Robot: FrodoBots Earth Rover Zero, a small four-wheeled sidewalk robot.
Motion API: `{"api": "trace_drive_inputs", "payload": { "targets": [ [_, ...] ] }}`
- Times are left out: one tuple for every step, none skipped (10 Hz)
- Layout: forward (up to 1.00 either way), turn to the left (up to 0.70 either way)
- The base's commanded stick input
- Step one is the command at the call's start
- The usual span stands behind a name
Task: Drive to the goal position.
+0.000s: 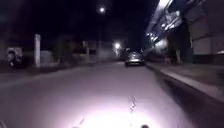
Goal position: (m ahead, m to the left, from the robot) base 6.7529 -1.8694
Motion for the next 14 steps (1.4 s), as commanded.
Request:
{"api": "trace_drive_inputs", "payload": {
  "targets": [
    [0.70, 0.00],
    [0.70, 0.00],
    [0.70, 0.00],
    [0.70, 0.00],
    [0.70, 0.00],
    [0.70, 0.00],
    [0.70, 0.00],
    [0.70, 0.00],
    [0.70, 0.00],
    [0.70, 0.00],
    [0.70, 0.00],
    [0.70, 0.00],
    [0.70, 0.00],
    [0.70, 0.00]
  ]
}}
